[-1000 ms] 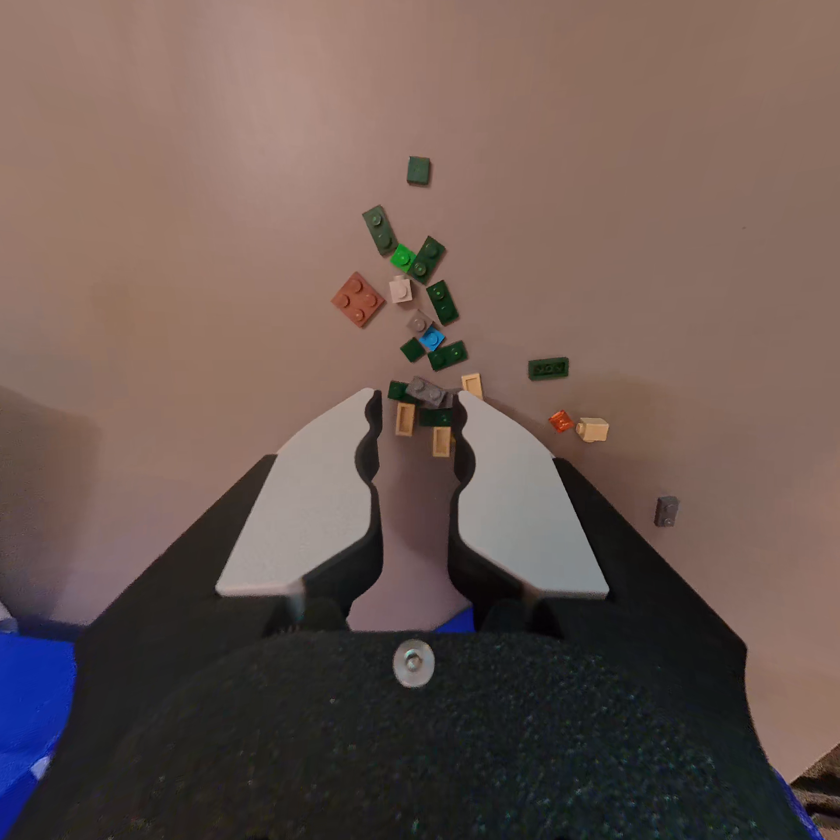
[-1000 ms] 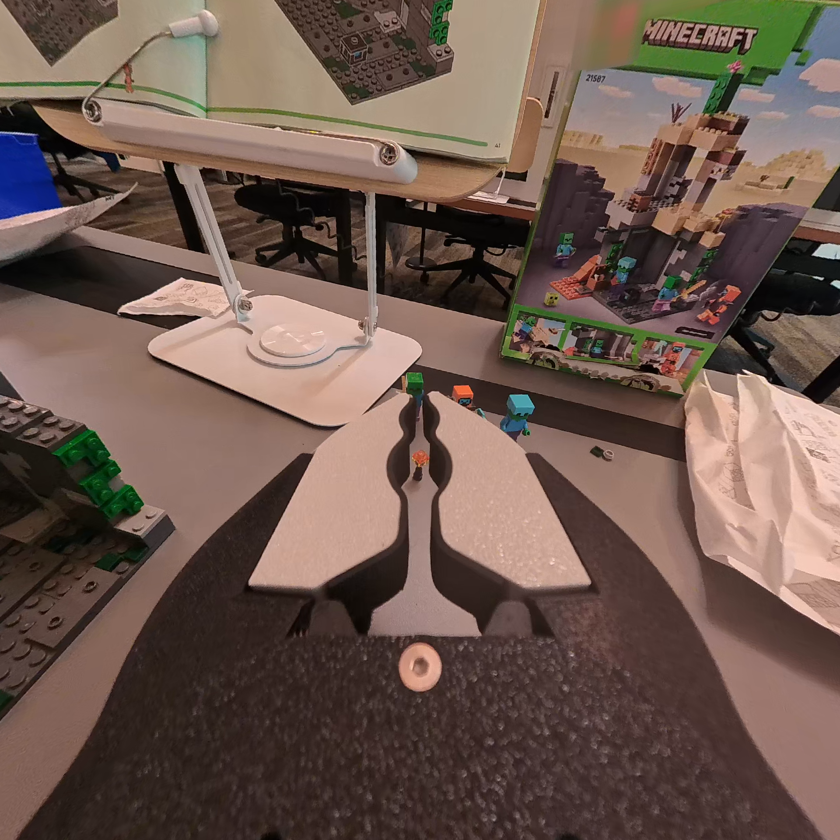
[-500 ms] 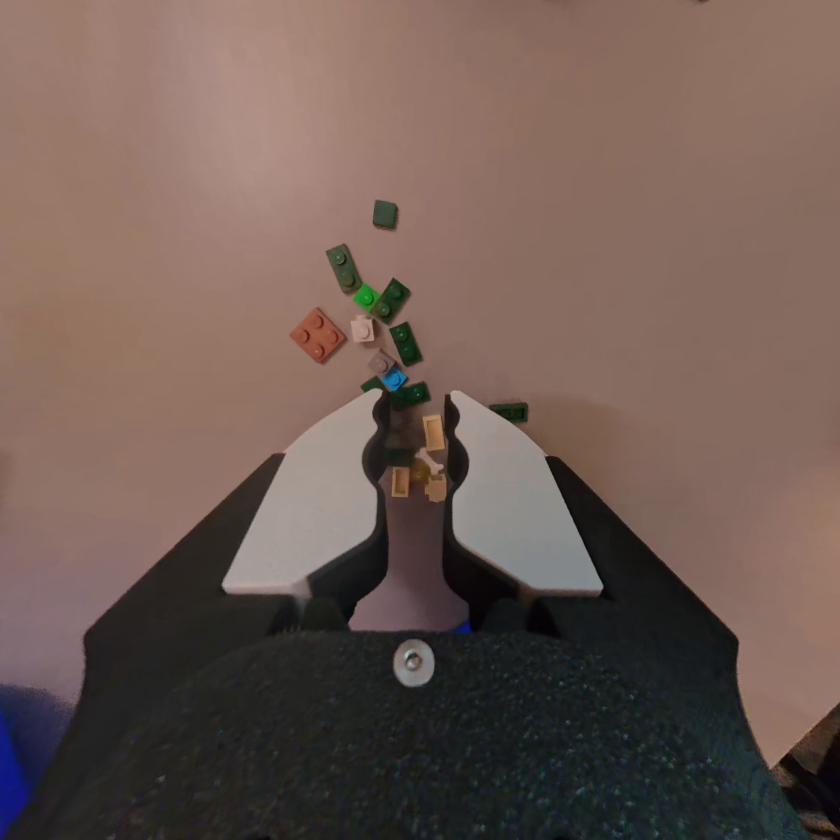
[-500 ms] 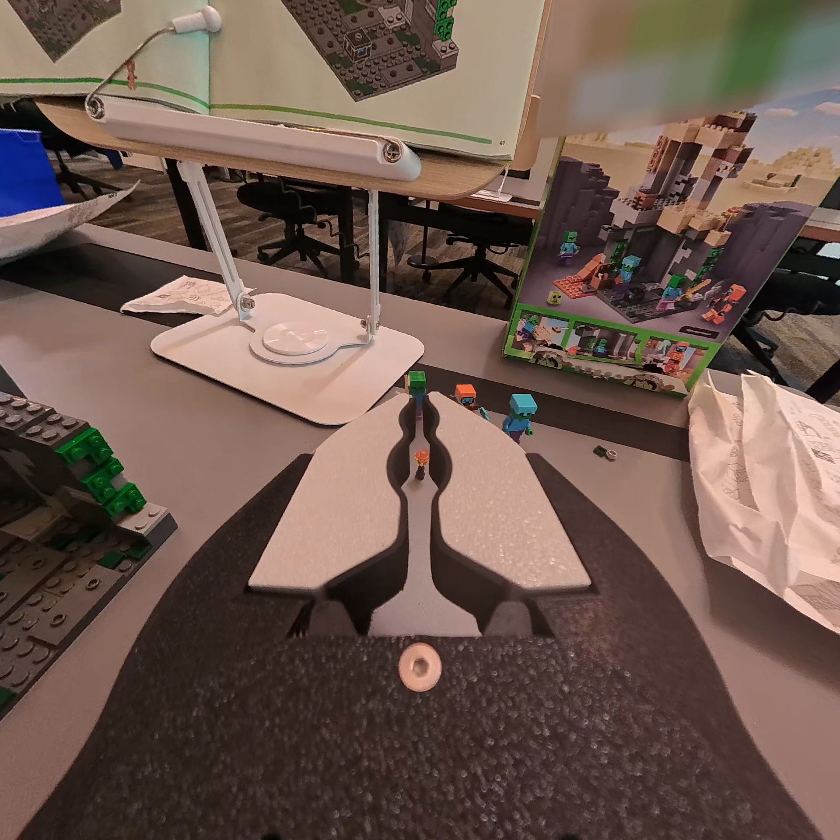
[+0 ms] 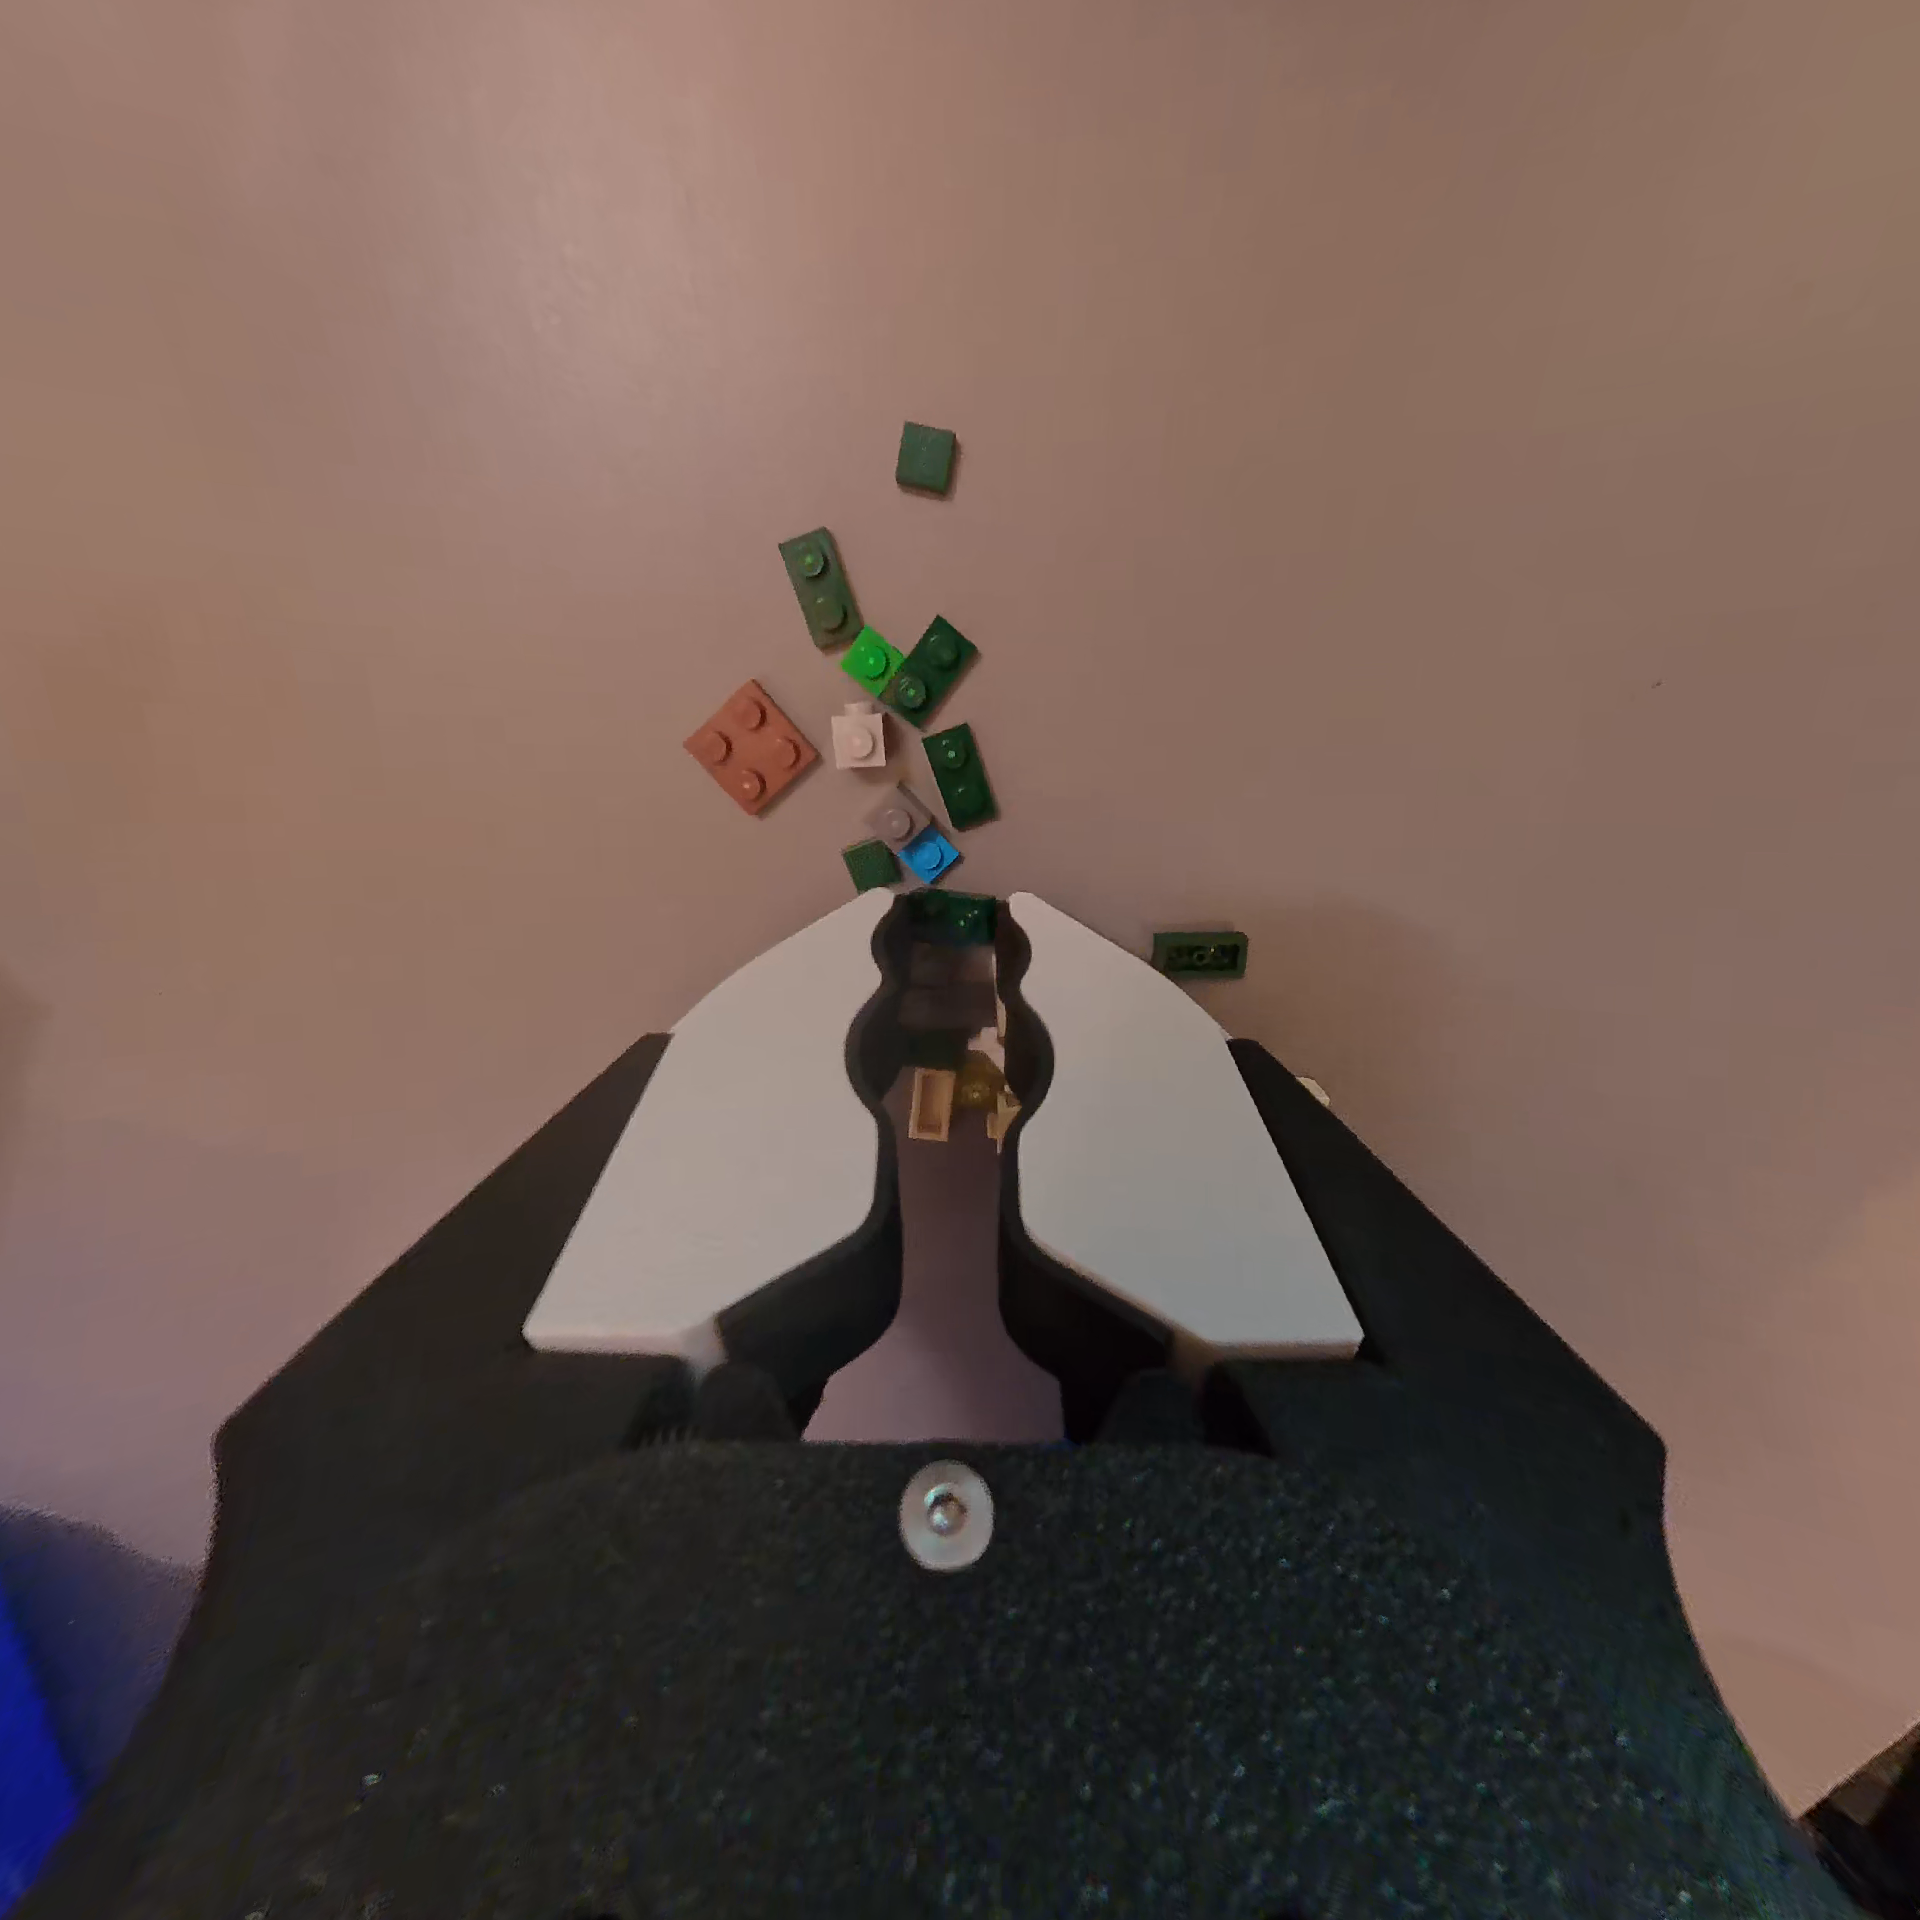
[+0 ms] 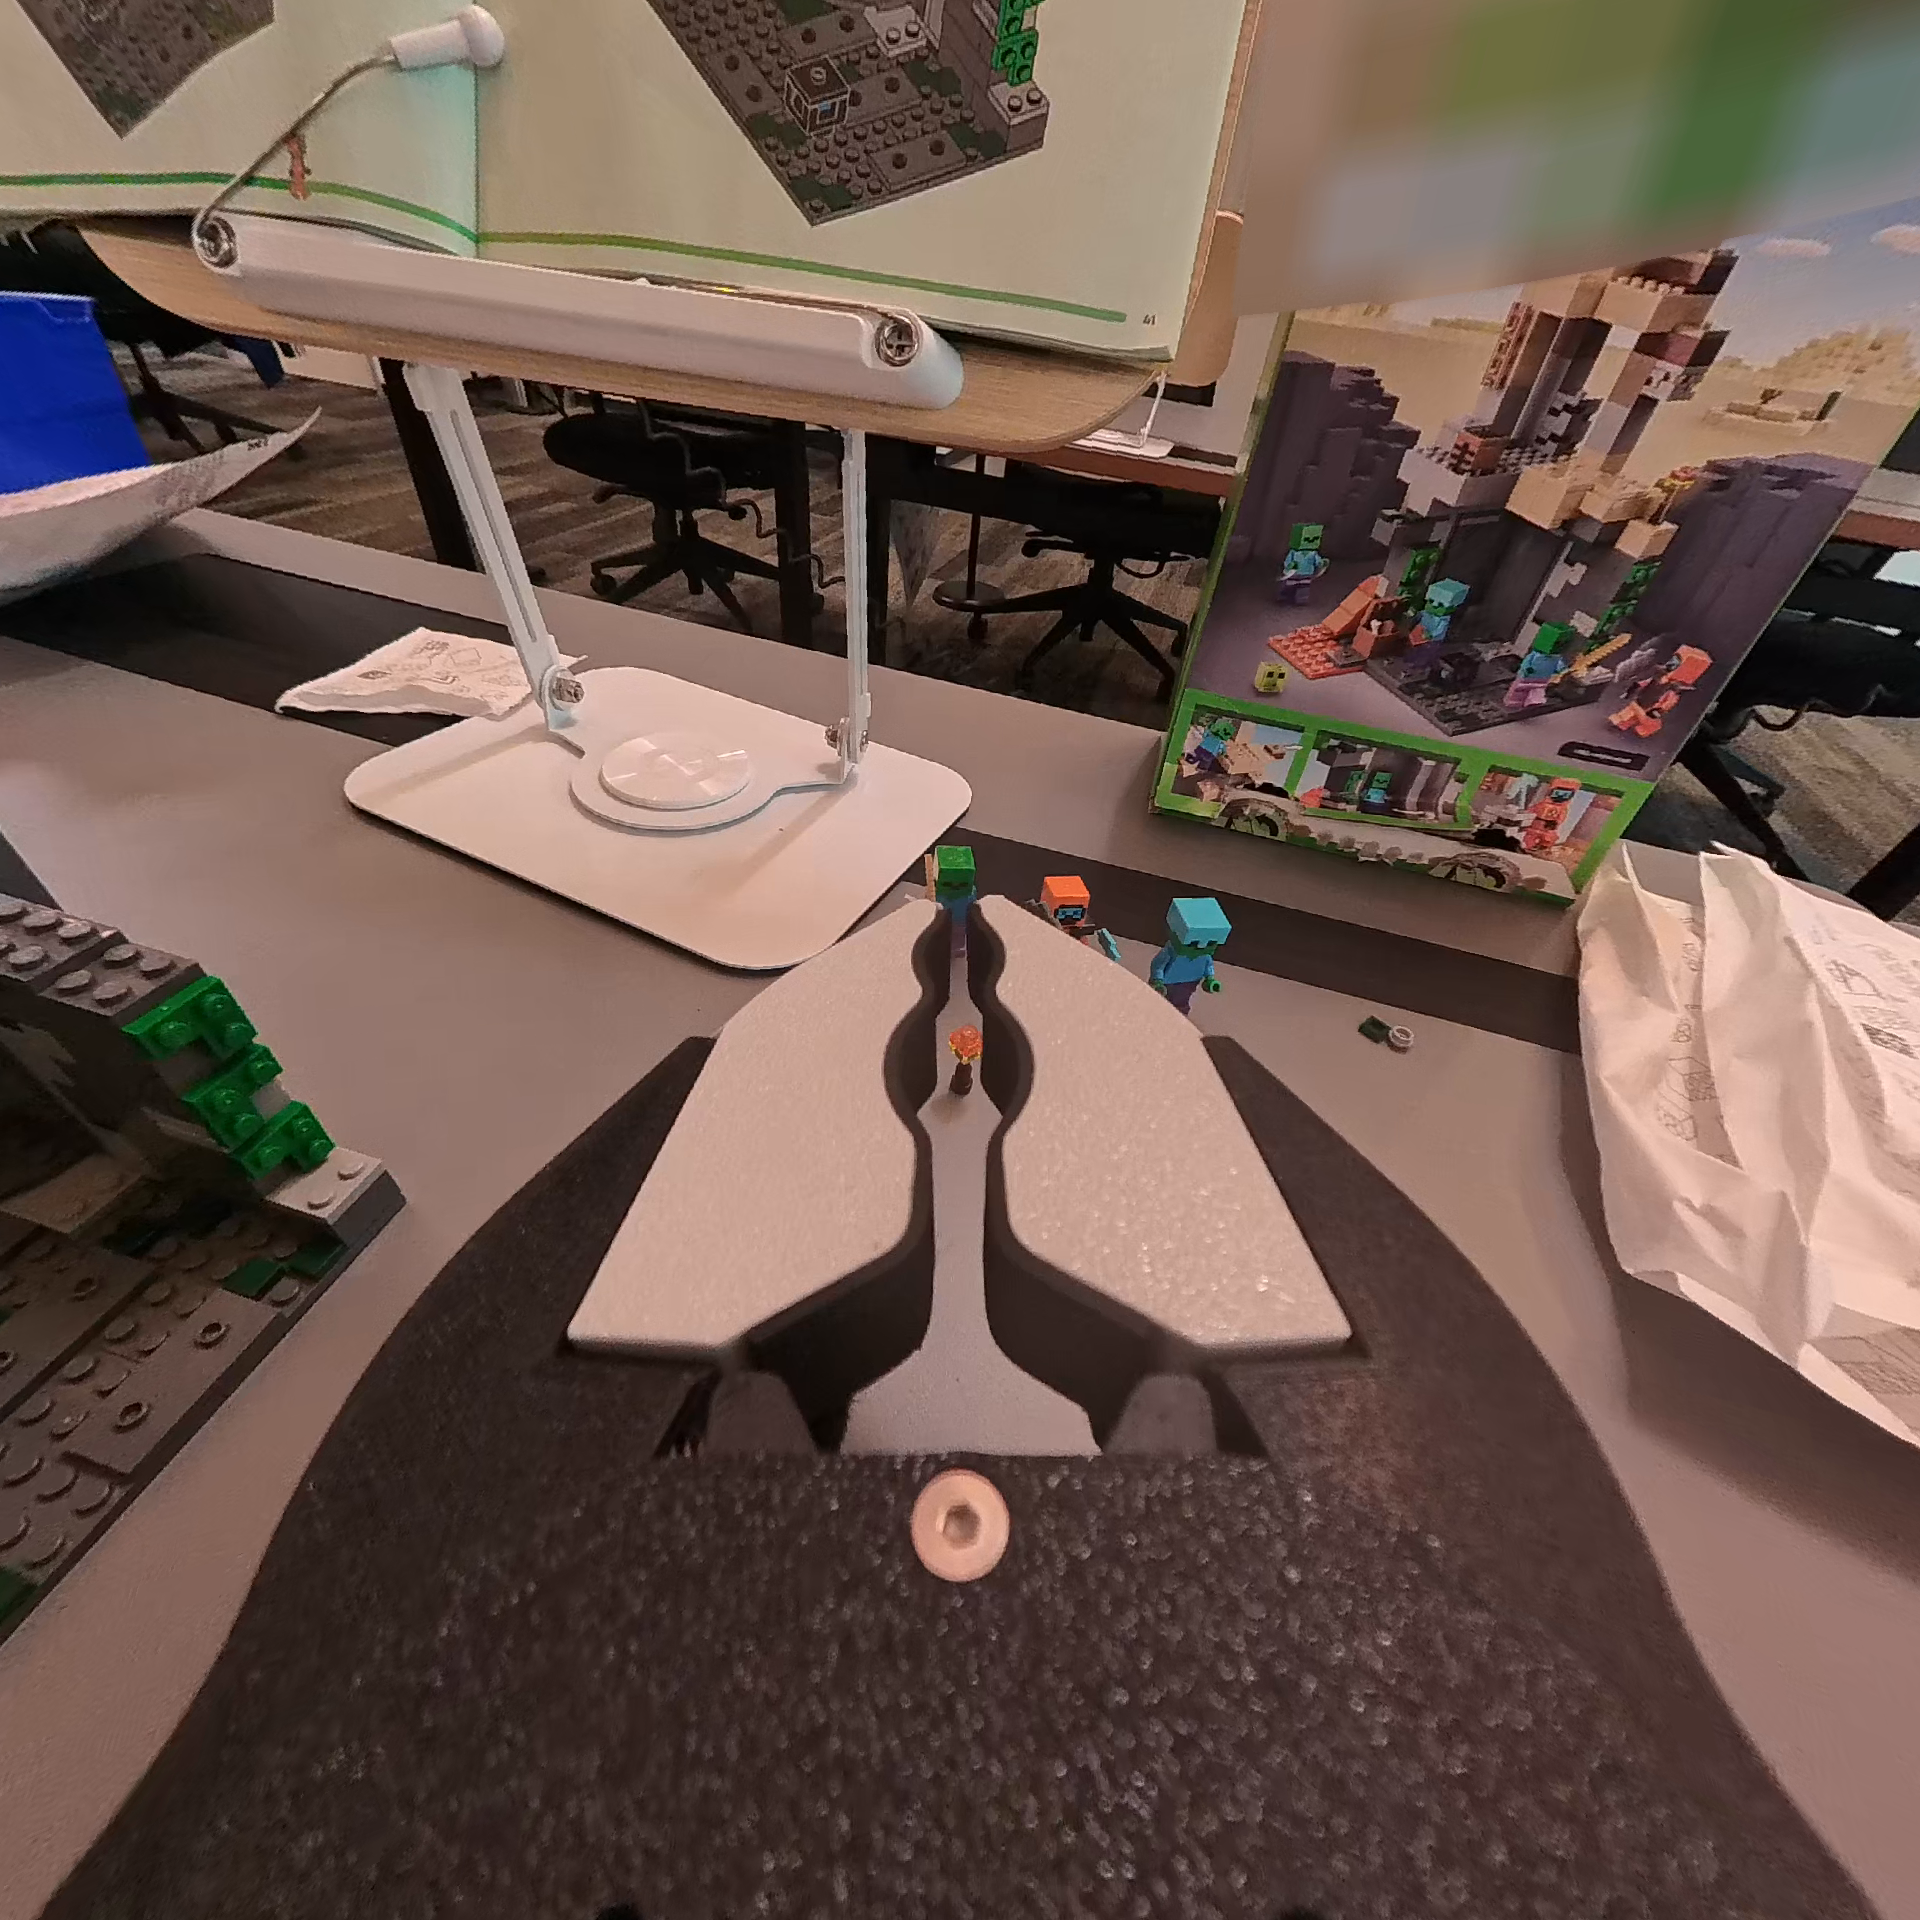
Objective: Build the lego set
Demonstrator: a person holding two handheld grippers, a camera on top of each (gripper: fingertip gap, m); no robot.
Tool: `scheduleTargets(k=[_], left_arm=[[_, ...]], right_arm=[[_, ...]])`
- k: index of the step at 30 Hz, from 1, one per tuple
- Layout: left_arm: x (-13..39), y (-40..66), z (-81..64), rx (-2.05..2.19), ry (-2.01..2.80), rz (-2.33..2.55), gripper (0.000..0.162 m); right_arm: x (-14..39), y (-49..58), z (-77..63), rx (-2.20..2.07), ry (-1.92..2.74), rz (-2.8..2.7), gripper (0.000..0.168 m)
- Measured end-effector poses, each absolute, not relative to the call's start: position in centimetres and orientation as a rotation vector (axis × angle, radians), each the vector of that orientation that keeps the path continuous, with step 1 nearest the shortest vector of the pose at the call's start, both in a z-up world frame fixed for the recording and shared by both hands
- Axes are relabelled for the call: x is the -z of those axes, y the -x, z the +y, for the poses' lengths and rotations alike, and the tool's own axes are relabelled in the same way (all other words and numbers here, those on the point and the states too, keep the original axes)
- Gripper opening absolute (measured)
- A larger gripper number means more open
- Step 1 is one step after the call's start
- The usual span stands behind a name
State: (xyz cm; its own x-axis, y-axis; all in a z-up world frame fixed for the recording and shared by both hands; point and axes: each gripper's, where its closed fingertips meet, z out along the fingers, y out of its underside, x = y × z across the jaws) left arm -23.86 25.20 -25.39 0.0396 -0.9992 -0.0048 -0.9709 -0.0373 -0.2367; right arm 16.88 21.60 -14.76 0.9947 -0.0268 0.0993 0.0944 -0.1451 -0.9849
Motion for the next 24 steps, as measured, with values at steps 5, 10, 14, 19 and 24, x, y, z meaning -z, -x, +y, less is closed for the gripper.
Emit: scheduleTargets(k=[5,10,14,19,24], left_arm=[[25.0,23.5,24.7,0.202,2.037,2.083,0.015],[23.2,20.3,21.7,0.262,1.874,2.14,0.015],[22.5,16.8,18.0,0.306,1.726,2.222,0.015],[23.2,13.0,15.1,0.178,1.65,2.266,0.015],[24.3,10.8,13.0,0.151,1.618,2.28,0.015]], right_arm=[[14.7,-16.9,21.6,0.104,1.712,-0.051,0.002],[14.8,-16.8,21.6,0.104,1.715,-0.052,0.002],[14.8,-16.7,21.7,0.103,1.714,-0.058,0.002],[14.5,-16.8,21.6,0.102,1.706,-0.052,0.002],[14.2,-16.9,21.5,0.094,1.697,-0.044,0.002]])
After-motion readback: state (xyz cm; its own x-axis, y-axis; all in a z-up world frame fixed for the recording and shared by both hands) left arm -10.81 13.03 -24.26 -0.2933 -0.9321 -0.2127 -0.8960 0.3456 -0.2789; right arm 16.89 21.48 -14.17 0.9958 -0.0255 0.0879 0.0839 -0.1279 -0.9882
